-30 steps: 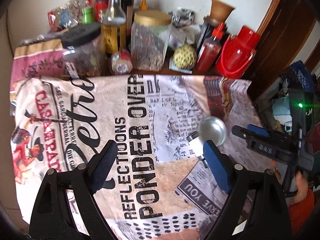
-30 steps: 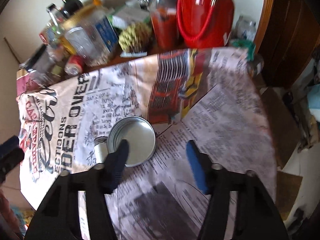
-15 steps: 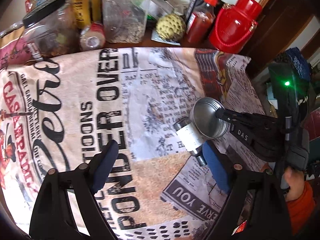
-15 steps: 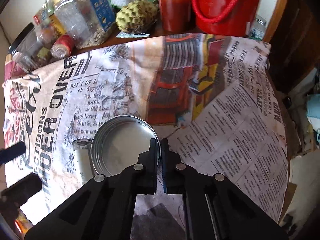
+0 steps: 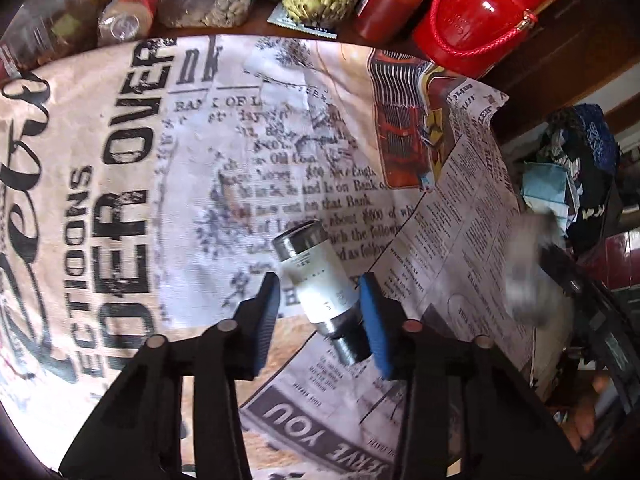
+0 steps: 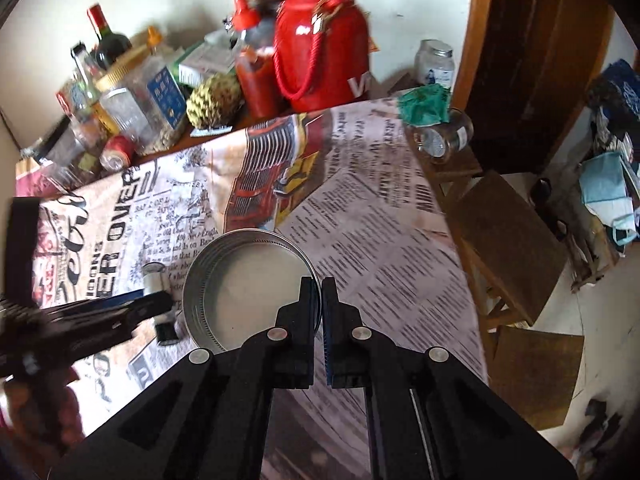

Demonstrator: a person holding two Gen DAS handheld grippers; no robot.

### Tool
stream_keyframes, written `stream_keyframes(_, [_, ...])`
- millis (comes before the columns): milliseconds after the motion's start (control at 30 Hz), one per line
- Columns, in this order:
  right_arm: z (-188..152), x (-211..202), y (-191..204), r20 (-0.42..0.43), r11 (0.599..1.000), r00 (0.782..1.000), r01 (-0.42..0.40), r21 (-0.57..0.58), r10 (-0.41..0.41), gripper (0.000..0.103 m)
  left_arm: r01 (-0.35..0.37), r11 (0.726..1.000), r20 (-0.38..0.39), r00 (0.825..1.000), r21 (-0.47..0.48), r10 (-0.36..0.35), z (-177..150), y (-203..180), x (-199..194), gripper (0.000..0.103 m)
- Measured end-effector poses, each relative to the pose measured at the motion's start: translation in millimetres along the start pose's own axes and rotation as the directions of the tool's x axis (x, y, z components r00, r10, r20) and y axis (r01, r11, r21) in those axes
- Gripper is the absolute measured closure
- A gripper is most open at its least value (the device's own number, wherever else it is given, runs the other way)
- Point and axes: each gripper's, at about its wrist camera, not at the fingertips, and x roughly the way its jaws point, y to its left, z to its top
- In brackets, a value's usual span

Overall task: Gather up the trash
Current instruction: 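Lift the white bottle and metal tin lid off the table with both tools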

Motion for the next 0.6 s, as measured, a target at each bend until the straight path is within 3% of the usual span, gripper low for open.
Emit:
stream_keyframes(100, [-3, -12, -3, 0.021, 1.000, 1.000, -0.004, 0.019, 0.004, 0.100, -0.052, 0.999, 0.039, 0.998, -0.002, 0.052, 1, -5, 4, 0.076])
stream_keyframes(367, [-11, -43, -19, 0.075, 1.000, 0.997, -0.019, 0.020, 0.018, 0.100, -0.165, 0.985, 0.069, 0.985, 0.051, 0.161, 2, -22, 13, 0.076])
stream_keyframes(433, [-12, -53, -24, 0.090, 1.000, 0.996, -0.027, 0.009, 0.026, 0.100, -0.173, 0.984, 0.066, 0.983, 0.046, 0.170, -1, -24, 11, 0.076])
stream_keyframes(600, [-17, -81, -36, 0.136, 0.998, 0.989, -0.060, -0.032, 0.064, 0.100, -0.143, 0.989, 0.143, 0.980, 0.023, 0.139, -23, -34, -35, 0.076])
